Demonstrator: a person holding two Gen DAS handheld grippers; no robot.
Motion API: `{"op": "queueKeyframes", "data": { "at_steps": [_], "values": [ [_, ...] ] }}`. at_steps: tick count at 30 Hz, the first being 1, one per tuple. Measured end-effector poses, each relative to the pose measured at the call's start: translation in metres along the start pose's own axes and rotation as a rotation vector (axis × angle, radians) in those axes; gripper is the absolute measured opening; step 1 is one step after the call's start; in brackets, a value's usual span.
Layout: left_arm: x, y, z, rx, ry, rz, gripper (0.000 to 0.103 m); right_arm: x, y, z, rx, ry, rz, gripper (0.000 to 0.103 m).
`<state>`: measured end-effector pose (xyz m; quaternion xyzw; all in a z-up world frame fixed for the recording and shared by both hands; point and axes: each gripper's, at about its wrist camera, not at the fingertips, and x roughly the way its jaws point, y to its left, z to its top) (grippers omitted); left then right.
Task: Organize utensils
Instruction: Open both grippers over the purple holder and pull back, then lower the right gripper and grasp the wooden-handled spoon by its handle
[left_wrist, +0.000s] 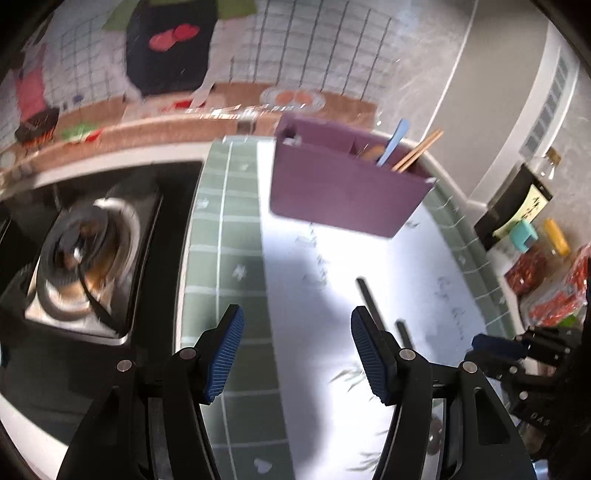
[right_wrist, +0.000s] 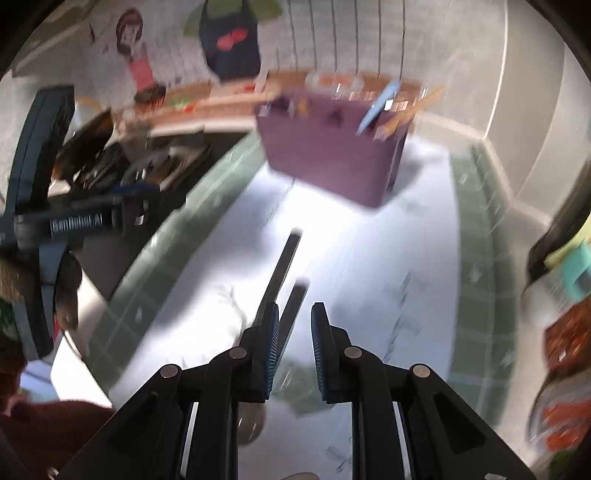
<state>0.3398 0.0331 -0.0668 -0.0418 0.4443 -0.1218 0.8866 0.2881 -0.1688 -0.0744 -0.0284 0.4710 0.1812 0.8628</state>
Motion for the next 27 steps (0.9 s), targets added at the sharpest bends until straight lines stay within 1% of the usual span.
{"op": "queueKeyframes", "data": {
  "at_steps": [3,7,13,18,21,24,27],
  "values": [
    [0.0,0.002,-0.009,-0.019,0.007,0.008,0.061,0.017,-0.004,-0.006,0.063,0.039,0.022,0.017],
    [-0.003,0.0,-0.014,-0.011,0.008,0.024,0.061,0.032,-0.005,-0.007,0.104,0.075,0.014,0.017],
    [-0.007,-0.011,-0.02,0.015,0.015,0.014,0.061,0.045,0.006,-0.008,0.093,0.104,-0.015,0.017],
    [-0.007,-0.02,-0.026,0.035,0.029,0.011,0.061,0.051,0.018,-0.011,0.034,0.113,-0.061,0.017],
    [-0.006,-0.023,-0.027,0.041,0.037,0.009,0.061,0.051,0.015,-0.014,0.035,0.115,-0.06,0.017],
    [-0.004,-0.026,-0.028,0.044,0.047,0.006,0.061,0.049,0.009,-0.015,0.037,0.114,-0.078,0.017],
    [-0.001,-0.028,-0.028,0.049,0.058,0.002,0.061,0.046,-0.004,-0.018,0.063,0.113,-0.087,0.017]
  ]
}}
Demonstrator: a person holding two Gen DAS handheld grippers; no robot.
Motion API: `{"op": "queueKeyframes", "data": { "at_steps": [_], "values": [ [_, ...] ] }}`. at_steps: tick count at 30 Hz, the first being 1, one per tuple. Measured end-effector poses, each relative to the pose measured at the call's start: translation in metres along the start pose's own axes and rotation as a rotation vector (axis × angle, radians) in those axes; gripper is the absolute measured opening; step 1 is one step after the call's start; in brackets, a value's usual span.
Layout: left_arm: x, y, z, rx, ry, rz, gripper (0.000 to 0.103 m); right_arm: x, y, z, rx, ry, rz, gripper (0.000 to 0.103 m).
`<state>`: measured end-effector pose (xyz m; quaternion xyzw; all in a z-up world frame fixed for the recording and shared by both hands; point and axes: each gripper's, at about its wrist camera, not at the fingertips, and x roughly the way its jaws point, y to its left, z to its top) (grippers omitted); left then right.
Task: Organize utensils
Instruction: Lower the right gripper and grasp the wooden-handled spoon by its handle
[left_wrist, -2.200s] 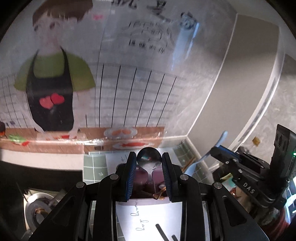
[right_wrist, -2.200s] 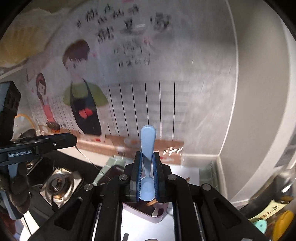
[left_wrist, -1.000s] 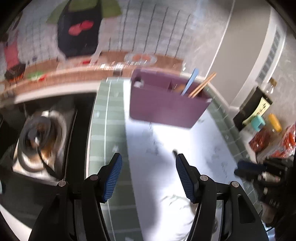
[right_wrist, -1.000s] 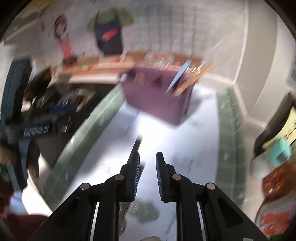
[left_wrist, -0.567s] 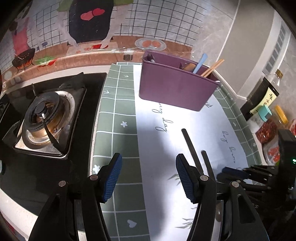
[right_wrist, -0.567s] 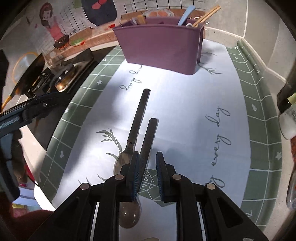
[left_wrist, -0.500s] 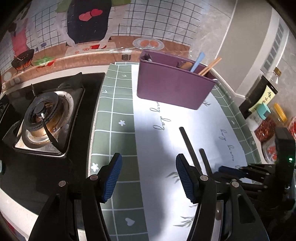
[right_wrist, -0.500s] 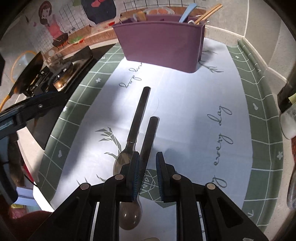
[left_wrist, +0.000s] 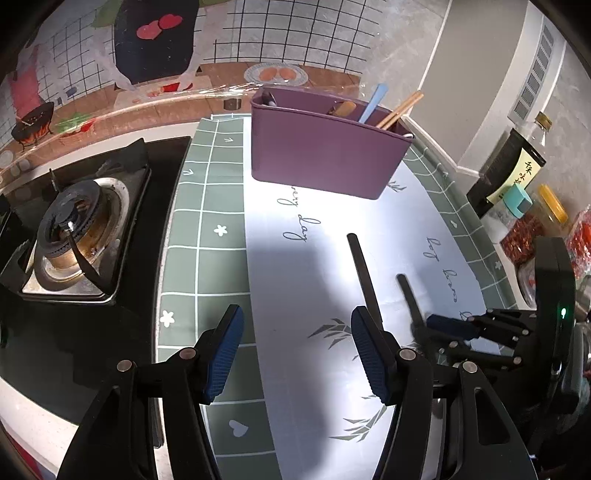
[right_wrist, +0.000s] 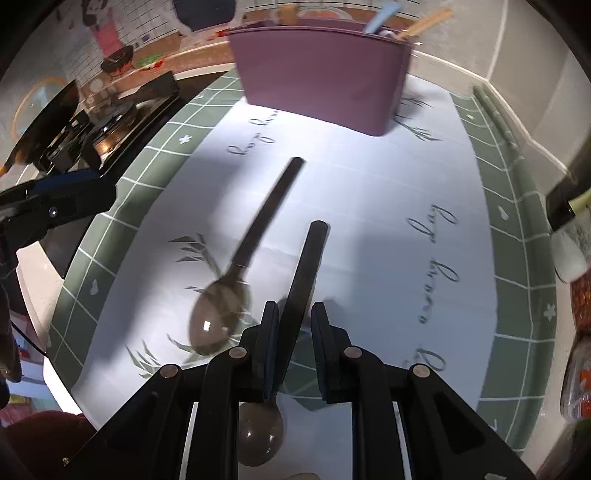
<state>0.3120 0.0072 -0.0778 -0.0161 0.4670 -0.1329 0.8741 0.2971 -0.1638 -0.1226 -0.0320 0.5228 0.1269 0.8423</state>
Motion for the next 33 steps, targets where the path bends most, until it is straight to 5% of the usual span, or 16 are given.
{"op": "queueKeyframes", "data": {
  "at_steps": [12,24,33],
  "values": [
    [0.014,-0.006,0.0,0.01,0.053,-0.009,0.063,-0.003,-0.045,-0.001,0.138,-0.013,-0.007,0.017],
    [0.03,-0.02,-0.007,0.039,0.128,-0.02,0.065,0.006,-0.031,0.012,0.07,-0.057,-0.07,0.012],
    [0.052,-0.04,-0.006,0.073,0.198,-0.074,0.065,-0.028,-0.066,-0.008,0.189,-0.14,-0.039,0.012]
  ]
}}
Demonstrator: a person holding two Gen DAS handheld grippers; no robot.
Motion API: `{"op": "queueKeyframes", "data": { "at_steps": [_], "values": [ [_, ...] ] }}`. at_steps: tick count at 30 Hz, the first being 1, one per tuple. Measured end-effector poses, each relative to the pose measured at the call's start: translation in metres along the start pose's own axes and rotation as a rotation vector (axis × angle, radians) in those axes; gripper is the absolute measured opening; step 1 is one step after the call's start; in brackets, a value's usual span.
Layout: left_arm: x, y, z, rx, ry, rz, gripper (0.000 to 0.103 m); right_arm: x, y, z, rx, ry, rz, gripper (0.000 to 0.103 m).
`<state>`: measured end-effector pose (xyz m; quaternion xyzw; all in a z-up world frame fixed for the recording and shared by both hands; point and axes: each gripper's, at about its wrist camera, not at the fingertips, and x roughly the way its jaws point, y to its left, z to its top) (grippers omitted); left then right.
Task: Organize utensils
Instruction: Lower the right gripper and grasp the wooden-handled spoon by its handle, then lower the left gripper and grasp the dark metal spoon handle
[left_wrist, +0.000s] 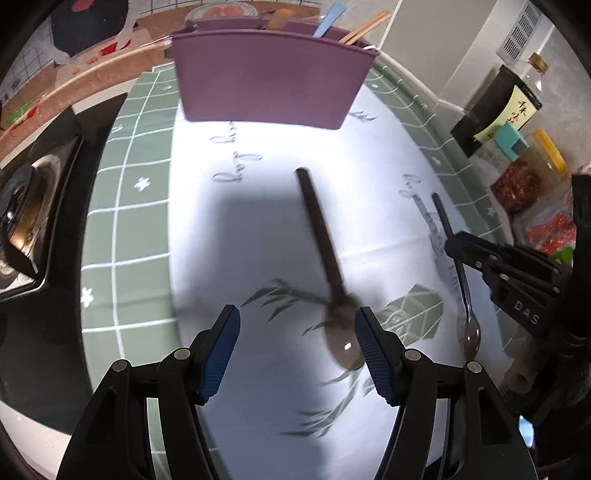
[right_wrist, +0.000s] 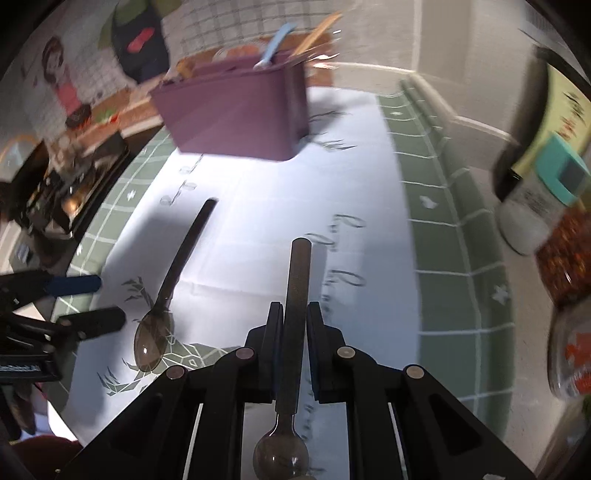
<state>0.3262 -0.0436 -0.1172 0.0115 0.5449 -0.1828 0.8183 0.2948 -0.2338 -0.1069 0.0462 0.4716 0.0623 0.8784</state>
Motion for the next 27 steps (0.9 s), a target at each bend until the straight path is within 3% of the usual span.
{"op": "queueKeyframes", "data": {
  "at_steps": [2,3,6,10,18,25,27],
  "values": [
    [0.0,-0.006,0.007,0.003,-0.034,-0.002,0.064,-0.008,-0.009,-0.001,0.029,-0.017,0.002,0.012],
    [0.0,-0.008,0.01,-0.001,-0.045,0.003,0.059,-0.011,-0.012,-0.002,0.038,-0.025,0.003,0.012],
    [0.008,-0.013,0.022,-0.014,-0.06,0.015,0.032,-0.018,-0.018,-0.004,0.057,-0.044,0.008,0.012],
    [0.027,-0.016,0.034,-0.035,-0.028,-0.035,0.032,-0.021,-0.02,-0.008,0.065,-0.057,0.019,0.012],
    [0.044,-0.026,0.046,0.004,0.005,0.085,0.03,-0.024,-0.016,-0.01,0.062,-0.073,0.019,0.012],
    [0.044,-0.019,0.051,-0.051,-0.002,0.06,0.029,-0.029,-0.017,-0.008,0.064,-0.092,0.021,0.012],
    [0.044,-0.018,0.052,-0.062,-0.004,0.053,0.02,-0.028,-0.018,-0.008,0.065,-0.09,0.021,0.012]
  ]
}}
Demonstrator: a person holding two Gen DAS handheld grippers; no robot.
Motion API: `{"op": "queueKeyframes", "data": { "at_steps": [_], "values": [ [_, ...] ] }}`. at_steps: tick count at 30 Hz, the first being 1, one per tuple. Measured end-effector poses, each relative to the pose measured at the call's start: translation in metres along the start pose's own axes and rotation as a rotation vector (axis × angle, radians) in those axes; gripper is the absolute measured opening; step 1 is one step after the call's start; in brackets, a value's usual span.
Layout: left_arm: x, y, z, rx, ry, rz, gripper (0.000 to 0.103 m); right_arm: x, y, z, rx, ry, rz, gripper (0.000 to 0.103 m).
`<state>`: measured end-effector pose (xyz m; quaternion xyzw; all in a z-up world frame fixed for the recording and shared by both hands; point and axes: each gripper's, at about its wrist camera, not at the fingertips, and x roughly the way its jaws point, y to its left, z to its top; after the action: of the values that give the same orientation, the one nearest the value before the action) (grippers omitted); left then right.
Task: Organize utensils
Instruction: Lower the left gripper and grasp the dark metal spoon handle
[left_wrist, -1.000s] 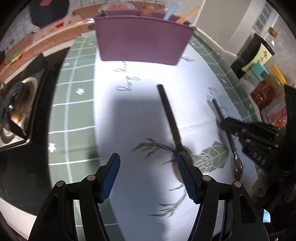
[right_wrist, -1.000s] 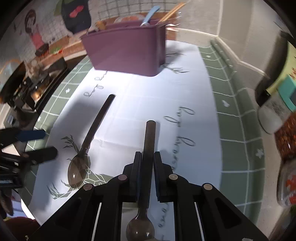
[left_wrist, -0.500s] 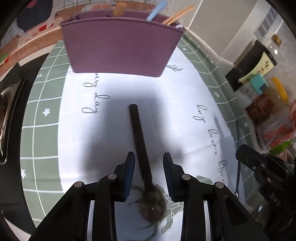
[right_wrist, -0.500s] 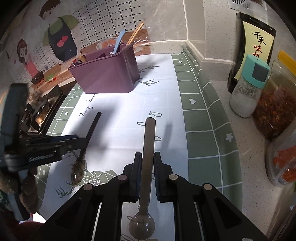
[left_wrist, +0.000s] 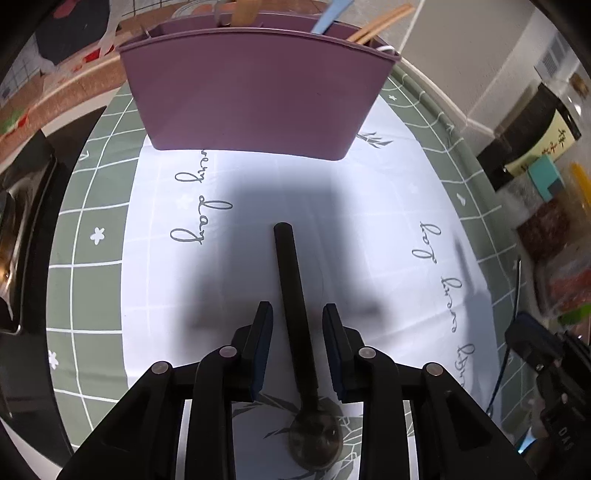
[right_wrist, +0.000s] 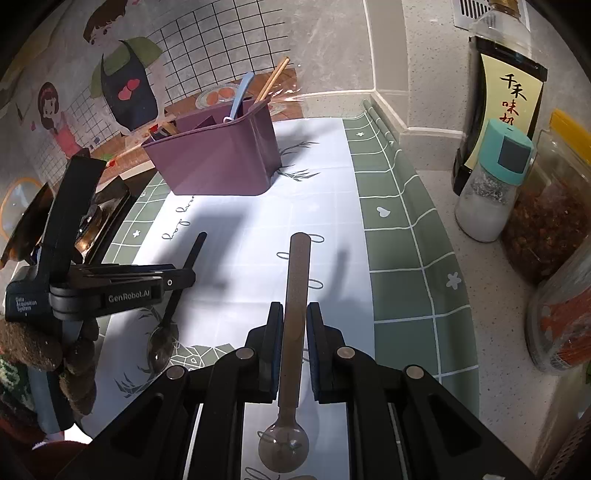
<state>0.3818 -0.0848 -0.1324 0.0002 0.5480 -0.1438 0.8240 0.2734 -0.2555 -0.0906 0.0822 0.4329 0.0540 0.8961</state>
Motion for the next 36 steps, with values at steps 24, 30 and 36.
{"op": "queueKeyframes", "data": {
  "at_steps": [24,30,36],
  "values": [
    [-0.128,0.04,-0.022,-0.121,-0.298,-0.139,0.003,-0.013,0.022,0.03,-0.052,-0.079,0.084,0.011],
    [-0.12,0.052,-0.02,-0.155,-0.27,-0.098,0.003,-0.009,0.029,0.031,-0.079,-0.066,0.068,0.011],
    [-0.068,0.077,-0.027,-0.281,-0.1,-0.121,0.017,-0.003,0.02,0.026,-0.071,-0.036,0.048,0.011]
  ]
}}
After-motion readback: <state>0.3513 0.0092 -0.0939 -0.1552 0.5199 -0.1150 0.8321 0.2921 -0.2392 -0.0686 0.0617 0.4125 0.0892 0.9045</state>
